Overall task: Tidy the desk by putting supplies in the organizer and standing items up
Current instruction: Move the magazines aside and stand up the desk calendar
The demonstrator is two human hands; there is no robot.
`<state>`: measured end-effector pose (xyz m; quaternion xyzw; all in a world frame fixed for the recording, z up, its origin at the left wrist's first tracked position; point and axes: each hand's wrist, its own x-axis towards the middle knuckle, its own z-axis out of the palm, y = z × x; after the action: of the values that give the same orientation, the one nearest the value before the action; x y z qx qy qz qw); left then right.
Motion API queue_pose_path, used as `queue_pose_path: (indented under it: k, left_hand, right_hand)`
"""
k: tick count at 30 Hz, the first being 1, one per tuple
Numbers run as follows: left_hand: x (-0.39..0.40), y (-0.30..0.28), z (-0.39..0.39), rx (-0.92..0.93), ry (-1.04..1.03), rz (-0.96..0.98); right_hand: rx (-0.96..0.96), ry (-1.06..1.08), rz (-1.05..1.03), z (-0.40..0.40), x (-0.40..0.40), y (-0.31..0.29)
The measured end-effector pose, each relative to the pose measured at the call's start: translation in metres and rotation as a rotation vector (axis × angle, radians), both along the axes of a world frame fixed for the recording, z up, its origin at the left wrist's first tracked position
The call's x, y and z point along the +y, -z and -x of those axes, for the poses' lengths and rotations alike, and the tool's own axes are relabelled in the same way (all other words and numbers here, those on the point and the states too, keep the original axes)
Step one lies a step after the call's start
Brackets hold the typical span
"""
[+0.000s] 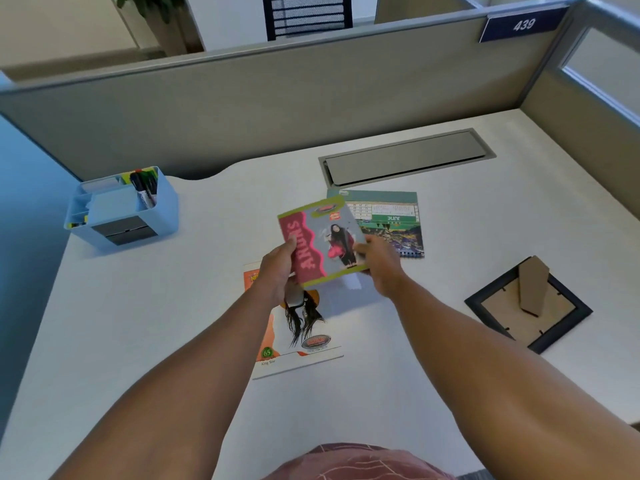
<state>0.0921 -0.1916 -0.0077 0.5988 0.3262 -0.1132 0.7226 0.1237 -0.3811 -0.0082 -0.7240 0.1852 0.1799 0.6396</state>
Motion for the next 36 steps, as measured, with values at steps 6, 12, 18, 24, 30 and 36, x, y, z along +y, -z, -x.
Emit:
queue_pose_path:
  k: [6, 12, 18, 24, 30, 36]
  left_hand:
    - [0.032, 0.020, 0.020, 0.062, -0.038, -0.175]
    - [0.052, 0.030, 0.045, 0.146, -0.027, -0.146]
    - [0.057, 0.029, 0.065, 0.135, -0.004, -0.313]
    - [0.069, 0.038, 0.083, 0.159, 0.045, -0.565]
    - [0.069, 0.029, 0.090, 0.224, 0.071, -0.769]
    - [0.068, 0.033, 0.091, 0.244, 0.100, -0.846]
  right_hand:
    - [0.086, -0.271, 0.084, 0.017, 0.019, 0.013]
    - [0.095, -0.375, 0.200, 0.030, 0.041, 0.027]
    - [0.118, -0.430, 0.249, 0.040, 0.053, 0.036]
    - [-0.007, -0.567, 0.494, 0.049, 0.057, 0.044]
    - [-0.043, -0.620, 0.596, 0.052, 0.058, 0.046]
    - [-0.027, -0.635, 0.649, 0.052, 0.060, 0.043]
